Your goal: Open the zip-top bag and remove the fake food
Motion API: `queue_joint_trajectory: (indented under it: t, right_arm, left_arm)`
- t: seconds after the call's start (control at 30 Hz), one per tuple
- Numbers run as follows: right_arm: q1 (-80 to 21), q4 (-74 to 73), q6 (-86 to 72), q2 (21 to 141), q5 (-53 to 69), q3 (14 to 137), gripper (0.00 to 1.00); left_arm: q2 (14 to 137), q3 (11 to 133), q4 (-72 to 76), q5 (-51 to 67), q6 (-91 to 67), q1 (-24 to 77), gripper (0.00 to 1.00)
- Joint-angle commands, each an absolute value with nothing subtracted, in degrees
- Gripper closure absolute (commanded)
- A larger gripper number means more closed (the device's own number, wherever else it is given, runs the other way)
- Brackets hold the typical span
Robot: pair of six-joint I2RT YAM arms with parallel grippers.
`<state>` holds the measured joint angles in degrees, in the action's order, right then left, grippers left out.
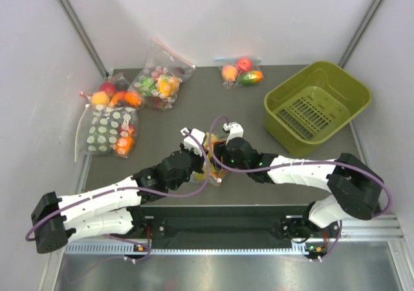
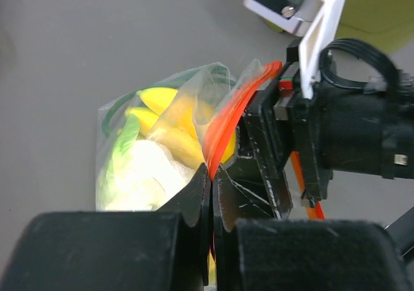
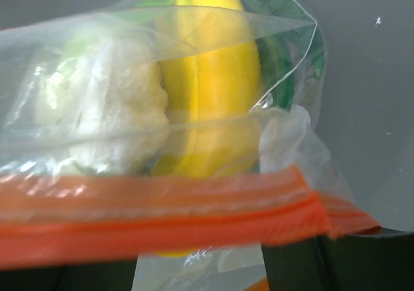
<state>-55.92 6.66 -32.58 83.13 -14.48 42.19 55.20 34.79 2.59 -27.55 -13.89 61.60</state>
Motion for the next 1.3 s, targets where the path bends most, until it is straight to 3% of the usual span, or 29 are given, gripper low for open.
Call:
queue_joint_trajectory:
  t: [0.0, 0.1, 0.13, 0.2, 0.23, 0.93, 1.27]
  right_arm:
    - [-55.0, 9.6, -33.6, 84.9, -12.7, 44.4, 0.37]
    - [-54.7, 9.7, -33.7, 85.2, -12.0, 44.3, 0.62]
    - [-54.7, 9.5, -33.7, 84.6, -11.8, 44.2, 0.79]
    - [-54.7, 9.3, -34.1, 83.7, -12.0, 44.1, 0.97]
    - [-54.8, 8.9, -34.0, 82.2, -12.5, 44.1, 0.99]
    - [-54.0, -9.7, -30.1, 62.3, -28.5, 47.9, 0.98]
    - [-50.3, -10.5, -29.2, 66.3, -29.2, 52.5, 1.00]
  left_arm:
    - [53.4, 34.0, 4.6, -26.7, -14.6, 61.8, 1.00]
    - [53.1, 33.7, 4.7, -26.9, -14.5, 61.8, 1.00]
    - [53.2, 33.6, 4.7, -26.8, -14.5, 61.8, 1.00]
    - [53.3, 33.5, 4.6, -26.9, -14.5, 61.8, 1.00]
    - [53.8, 33.5, 4.6, -26.8, -14.6, 61.8, 1.00]
    - [57.0, 33.0, 6.3, -27.6, -15.3, 62.0, 1.00]
    - [58.0, 32.1, 10.4, -22.9, -16.6, 64.2, 0.98]
